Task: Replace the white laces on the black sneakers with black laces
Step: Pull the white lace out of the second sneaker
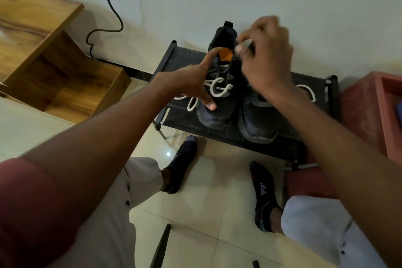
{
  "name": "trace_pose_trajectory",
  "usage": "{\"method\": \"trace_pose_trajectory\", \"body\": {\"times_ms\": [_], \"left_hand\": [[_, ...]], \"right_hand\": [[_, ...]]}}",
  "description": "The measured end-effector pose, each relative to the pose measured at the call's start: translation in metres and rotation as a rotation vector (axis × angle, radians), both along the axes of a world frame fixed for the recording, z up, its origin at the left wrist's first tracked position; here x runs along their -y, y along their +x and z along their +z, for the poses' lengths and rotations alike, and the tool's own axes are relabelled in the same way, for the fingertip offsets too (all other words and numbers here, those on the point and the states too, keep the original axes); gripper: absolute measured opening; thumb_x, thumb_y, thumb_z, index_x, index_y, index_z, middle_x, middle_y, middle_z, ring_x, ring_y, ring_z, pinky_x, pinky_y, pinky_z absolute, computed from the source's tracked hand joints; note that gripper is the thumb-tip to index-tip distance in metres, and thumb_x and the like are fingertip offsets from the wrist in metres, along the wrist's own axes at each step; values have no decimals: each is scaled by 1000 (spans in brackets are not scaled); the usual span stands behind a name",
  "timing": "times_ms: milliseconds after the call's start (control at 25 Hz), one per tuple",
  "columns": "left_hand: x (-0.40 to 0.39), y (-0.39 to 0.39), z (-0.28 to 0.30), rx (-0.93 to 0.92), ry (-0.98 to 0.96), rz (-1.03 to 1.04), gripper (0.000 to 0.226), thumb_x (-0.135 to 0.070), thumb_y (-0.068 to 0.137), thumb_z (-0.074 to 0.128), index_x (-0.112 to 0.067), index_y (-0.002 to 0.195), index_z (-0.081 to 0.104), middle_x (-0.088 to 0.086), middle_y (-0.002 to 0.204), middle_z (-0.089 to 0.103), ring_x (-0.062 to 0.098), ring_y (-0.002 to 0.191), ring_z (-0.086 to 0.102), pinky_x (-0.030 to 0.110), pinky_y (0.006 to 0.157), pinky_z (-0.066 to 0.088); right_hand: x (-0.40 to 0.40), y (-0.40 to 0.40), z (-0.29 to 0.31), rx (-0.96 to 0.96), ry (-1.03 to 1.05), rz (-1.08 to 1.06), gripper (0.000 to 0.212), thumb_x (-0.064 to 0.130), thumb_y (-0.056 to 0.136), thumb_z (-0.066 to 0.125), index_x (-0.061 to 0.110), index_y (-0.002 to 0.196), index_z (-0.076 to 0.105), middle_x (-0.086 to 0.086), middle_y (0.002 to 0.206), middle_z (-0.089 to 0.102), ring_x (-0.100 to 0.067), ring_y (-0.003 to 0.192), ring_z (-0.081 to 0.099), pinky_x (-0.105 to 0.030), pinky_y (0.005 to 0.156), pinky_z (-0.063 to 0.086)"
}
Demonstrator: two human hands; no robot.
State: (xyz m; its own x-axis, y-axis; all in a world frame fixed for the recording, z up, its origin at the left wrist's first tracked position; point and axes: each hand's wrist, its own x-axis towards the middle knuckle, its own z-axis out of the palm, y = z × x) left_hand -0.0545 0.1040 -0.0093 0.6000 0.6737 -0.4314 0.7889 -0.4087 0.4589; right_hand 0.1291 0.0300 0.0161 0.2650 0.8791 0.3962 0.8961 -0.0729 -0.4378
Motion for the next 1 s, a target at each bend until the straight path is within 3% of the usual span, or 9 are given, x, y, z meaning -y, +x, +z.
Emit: {"method": "trace_pose_trajectory", "body": {"times_ms": [160,280,400,520,640,800,840,920,1000], "left_hand": [[-4,3,-2,-24,-8,-22,156,-40,59,100,-49,156,-23,19,153,50,40,141,48,52,111,41],[-7,5,-5,-29,-5,-23,158,-46,54,100,-54,153,-23,17,155,49,41,143,47,56,113,41],[-8,6,-5,-25,-18,-26,158,-41,55,101,-54,153,-22,18,155,48,41,144,44,54,114,39],[-8,6,-4,-26,-19,-14,158,-41,54,101,-55,153,-21,20,155,48,43,144,44,56,113,39],[-6,6,-2,-19,-26,-2,156,-39,55,102,-55,153,-18,21,155,47,45,144,42,60,113,39],[-5,3,0,-11,-27,12,154,-38,56,101,-56,153,-17,23,150,50,46,139,47,61,110,41],[-4,4,0,-21,-27,11,155,-40,55,101,-56,153,-18,23,151,49,46,140,46,62,110,41],[-3,6,1,-46,-16,6,156,-42,55,100,-54,154,-19,23,154,46,46,142,44,62,112,39],[-4,7,1,-64,-13,-3,157,-43,55,100,-52,155,-20,22,157,44,46,144,42,62,113,38]], "right_hand": [[3,-31,-36,208,-392,138,33,48,96,69,21,114,73,-1,160,37,-26,149,30,-59,115,26],[-8,-31,-37,327,-446,101,39,47,90,77,19,117,73,-4,164,32,-30,151,27,-65,116,22],[-18,-30,-35,290,-513,115,35,42,89,80,22,117,76,1,159,41,-30,148,33,-65,114,24],[-22,-30,-34,148,-375,22,27,33,87,80,23,111,76,7,129,58,-21,124,52,-56,104,38],[-20,-15,-12,-2,-100,-100,8,23,90,71,20,96,75,4,114,55,-18,105,54,-47,92,47],[-6,8,11,-289,228,-129,8,15,92,70,10,95,74,1,112,48,-10,99,51,-11,82,47],[-2,11,10,-284,184,-113,11,11,92,68,9,102,72,-1,117,49,-12,104,53,-14,85,49],[1,13,3,-164,-42,-59,37,1,86,64,14,121,64,-6,134,48,-24,124,50,-38,96,52],[2,5,-4,31,-193,32,44,3,82,65,21,122,66,-5,150,42,-28,143,36,-52,105,44]]}}
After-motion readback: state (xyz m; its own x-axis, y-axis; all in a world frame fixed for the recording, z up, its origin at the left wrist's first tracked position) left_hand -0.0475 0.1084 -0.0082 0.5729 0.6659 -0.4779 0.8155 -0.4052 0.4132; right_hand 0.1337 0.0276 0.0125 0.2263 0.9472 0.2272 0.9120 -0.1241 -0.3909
